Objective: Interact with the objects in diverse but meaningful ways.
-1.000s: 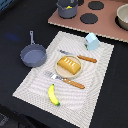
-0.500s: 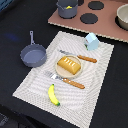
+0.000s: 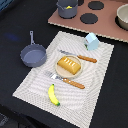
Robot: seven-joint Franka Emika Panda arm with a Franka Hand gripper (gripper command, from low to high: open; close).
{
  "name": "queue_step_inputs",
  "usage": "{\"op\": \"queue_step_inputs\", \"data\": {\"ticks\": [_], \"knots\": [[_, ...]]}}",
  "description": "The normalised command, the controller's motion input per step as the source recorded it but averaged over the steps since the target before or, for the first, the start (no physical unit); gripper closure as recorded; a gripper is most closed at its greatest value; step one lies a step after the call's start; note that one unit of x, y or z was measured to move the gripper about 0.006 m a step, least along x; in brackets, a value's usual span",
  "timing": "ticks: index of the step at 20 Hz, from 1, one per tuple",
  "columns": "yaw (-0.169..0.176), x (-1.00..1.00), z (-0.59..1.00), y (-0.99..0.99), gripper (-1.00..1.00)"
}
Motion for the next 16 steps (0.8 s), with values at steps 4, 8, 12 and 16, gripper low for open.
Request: {"op": "queue_step_inputs", "data": {"ticks": [4,8,12,16], "knots": [[-0.040,0.53,0.53,-0.07,-1.00],[-0.041,0.49,0.11,-0.02,-1.00],[-0.067,0.50,-0.09,-0.12,-1.00],[-0.087,0.35,-0.25,-0.14,-1.00]]}}
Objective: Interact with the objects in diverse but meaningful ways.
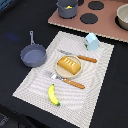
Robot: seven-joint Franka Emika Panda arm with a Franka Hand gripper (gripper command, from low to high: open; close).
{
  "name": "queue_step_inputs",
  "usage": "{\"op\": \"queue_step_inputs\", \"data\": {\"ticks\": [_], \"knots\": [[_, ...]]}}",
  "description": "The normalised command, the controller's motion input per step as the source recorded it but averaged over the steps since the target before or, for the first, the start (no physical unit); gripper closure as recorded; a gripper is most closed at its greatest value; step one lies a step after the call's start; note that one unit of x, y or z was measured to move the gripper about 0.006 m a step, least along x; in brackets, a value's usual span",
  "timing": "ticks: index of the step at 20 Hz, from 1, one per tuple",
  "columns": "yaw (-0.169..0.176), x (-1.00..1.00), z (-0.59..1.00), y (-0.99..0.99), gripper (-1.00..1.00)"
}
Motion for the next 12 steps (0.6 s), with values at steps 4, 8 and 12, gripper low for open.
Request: {"op": "queue_step_inputs", "data": {"ticks": [4,8,12], "knots": [[-0.095,0.23,-0.32,-0.15,-1.00],[-0.081,-0.01,-0.35,-0.14,-1.00],[-0.083,-0.17,-0.37,-0.11,-1.00]]}}
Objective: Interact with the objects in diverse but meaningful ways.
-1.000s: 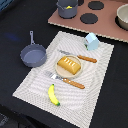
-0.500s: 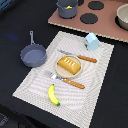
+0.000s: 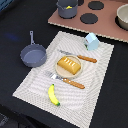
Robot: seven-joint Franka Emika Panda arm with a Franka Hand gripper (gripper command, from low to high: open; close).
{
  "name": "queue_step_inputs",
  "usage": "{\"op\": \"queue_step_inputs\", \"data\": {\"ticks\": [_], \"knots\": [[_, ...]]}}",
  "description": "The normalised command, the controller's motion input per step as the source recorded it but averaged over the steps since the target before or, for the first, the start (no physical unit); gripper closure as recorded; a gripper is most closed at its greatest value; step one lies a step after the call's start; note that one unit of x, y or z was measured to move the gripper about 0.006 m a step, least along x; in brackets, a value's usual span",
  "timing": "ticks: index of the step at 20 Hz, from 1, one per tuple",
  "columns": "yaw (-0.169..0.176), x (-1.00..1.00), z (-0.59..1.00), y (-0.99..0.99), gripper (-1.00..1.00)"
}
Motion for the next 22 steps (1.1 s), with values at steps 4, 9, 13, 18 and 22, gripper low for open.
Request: {"op": "queue_step_inputs", "data": {"ticks": [4,9,13,18,22], "knots": [[-0.065,-0.20,-0.38,0.00,-1.00],[-0.061,-0.27,-0.36,0.00,-1.00],[-0.045,-0.26,-0.28,0.03,-1.00],[-0.040,-0.06,-0.22,0.00,-1.00],[-0.037,0.03,-0.20,0.04,-1.00]]}}
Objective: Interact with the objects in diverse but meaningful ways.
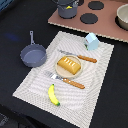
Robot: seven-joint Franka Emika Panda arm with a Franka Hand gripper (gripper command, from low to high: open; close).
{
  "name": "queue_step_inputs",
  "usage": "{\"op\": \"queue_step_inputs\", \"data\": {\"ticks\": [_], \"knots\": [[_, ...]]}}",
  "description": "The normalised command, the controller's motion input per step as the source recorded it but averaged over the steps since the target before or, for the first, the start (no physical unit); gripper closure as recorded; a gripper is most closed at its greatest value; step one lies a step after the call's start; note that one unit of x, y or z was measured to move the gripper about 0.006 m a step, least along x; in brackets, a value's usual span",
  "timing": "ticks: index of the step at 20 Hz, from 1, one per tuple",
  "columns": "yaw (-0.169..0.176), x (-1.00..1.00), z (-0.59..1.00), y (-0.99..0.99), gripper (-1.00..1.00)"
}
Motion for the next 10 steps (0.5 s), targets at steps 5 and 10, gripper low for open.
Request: {"op": "queue_step_inputs", "data": {"ticks": [5,10], "knots": [[-0.029,0.08,-0.20,0.08,-1.00],[-0.023,0.05,-0.26,0.06,-1.00]]}}
